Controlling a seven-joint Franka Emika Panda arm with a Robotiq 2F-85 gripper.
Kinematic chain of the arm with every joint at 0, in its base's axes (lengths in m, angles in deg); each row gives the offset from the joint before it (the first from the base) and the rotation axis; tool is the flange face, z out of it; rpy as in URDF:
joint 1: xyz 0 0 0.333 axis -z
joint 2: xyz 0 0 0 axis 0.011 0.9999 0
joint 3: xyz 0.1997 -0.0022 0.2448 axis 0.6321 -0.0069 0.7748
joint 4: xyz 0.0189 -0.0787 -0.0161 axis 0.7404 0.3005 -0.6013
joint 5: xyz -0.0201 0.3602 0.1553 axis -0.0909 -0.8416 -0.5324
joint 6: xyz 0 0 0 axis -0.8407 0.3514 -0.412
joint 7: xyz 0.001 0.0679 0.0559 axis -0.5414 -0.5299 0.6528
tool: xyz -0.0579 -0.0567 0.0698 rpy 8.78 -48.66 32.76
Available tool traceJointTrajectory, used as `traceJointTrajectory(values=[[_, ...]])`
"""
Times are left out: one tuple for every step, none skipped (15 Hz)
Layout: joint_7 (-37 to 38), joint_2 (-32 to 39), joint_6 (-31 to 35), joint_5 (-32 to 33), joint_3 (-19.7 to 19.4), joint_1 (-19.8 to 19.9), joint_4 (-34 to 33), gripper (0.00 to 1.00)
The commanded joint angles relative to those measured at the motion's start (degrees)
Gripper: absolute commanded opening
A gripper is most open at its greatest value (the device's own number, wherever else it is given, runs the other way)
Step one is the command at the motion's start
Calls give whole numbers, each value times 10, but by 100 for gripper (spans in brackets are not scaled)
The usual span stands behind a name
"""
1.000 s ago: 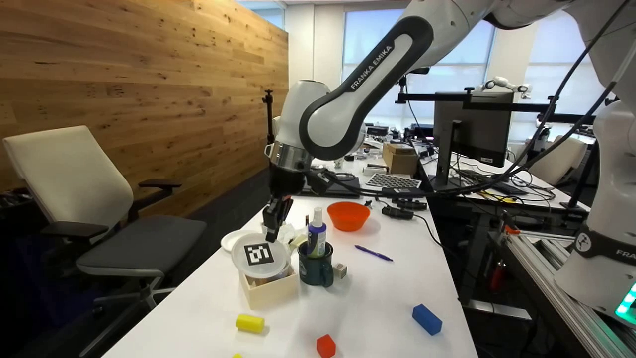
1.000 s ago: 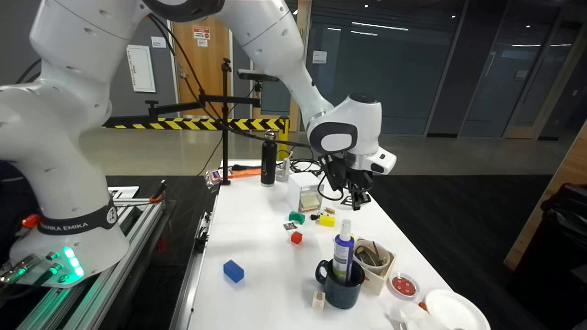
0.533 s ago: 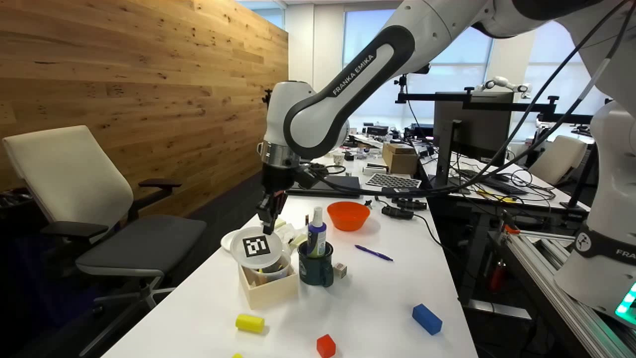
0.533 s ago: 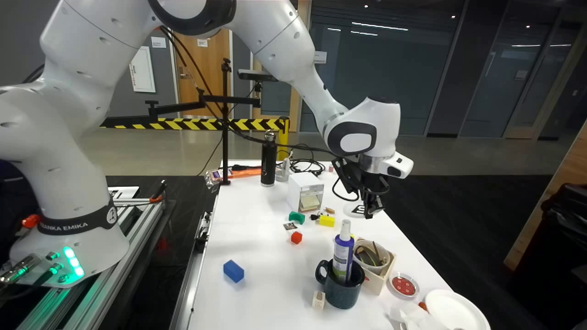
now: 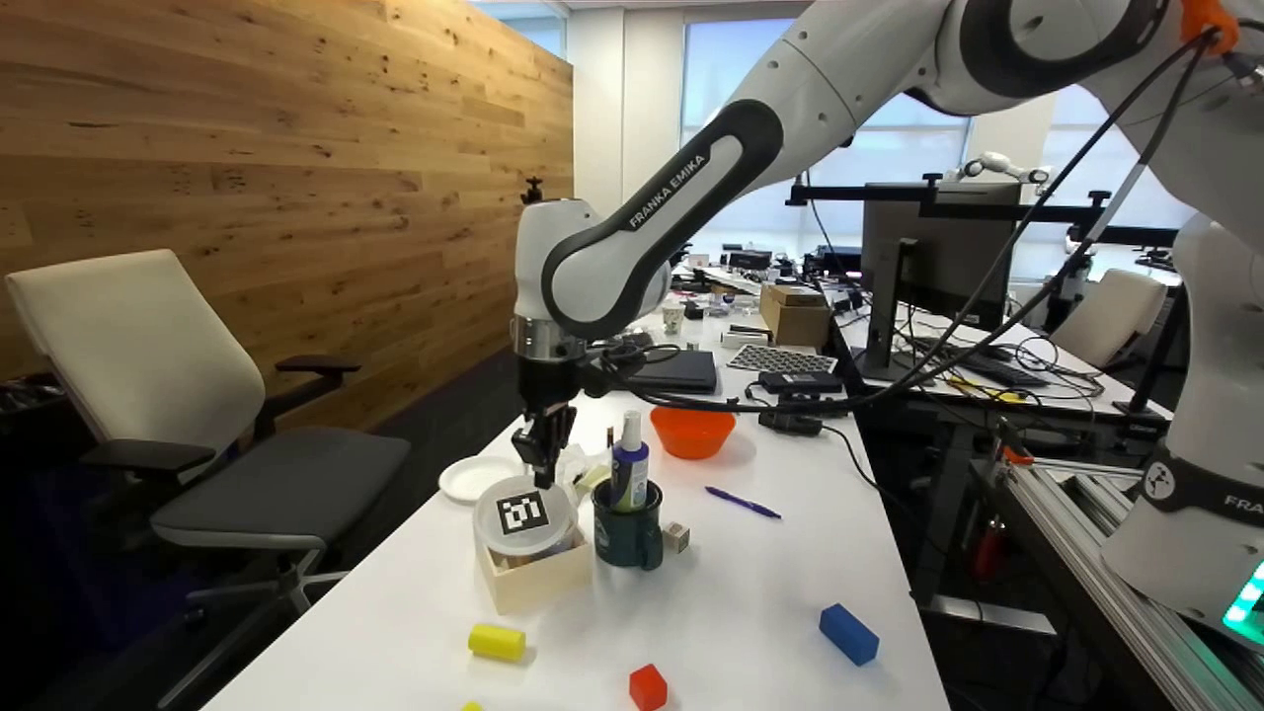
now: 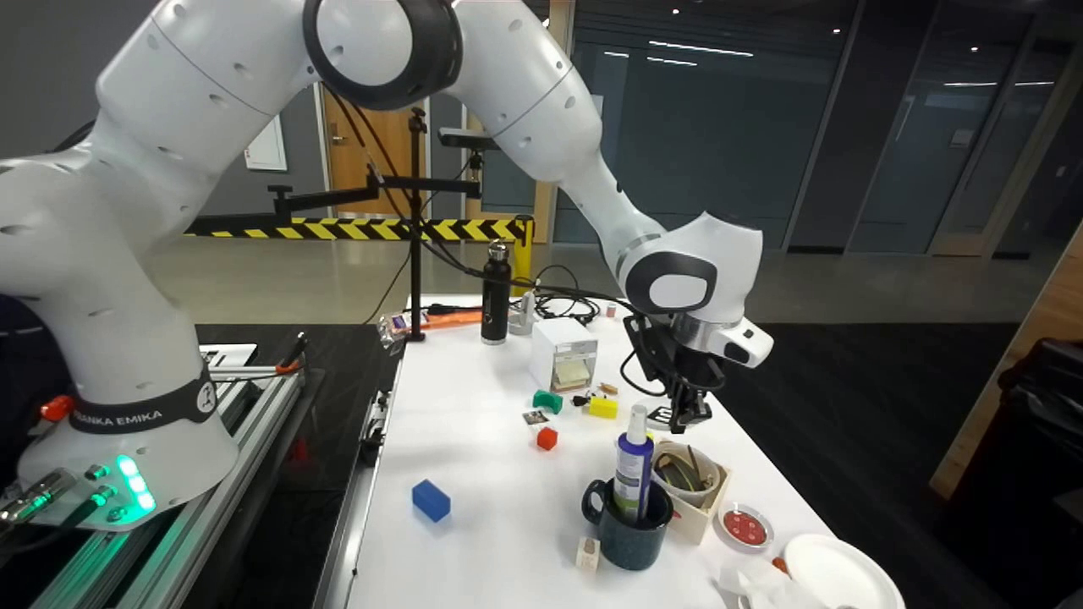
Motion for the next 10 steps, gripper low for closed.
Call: traceJointTrajectory(values=[[20,40,-39,0,-1,9,-56,1],[21,48,-43,-3,0,12,-62,1],[21,53,-49,-6,2,15,-69,1],[19,60,-53,-12,6,20,-76,1],[20,65,-56,-15,7,23,-82,1],[20,70,-61,-20,9,27,-88,1],[21,75,-65,-24,10,30,-94,1],[22,79,-69,-28,12,33,-100,1],[24,84,-72,-34,14,37,-106,1],[27,87,-74,-40,16,41,-112,1]])
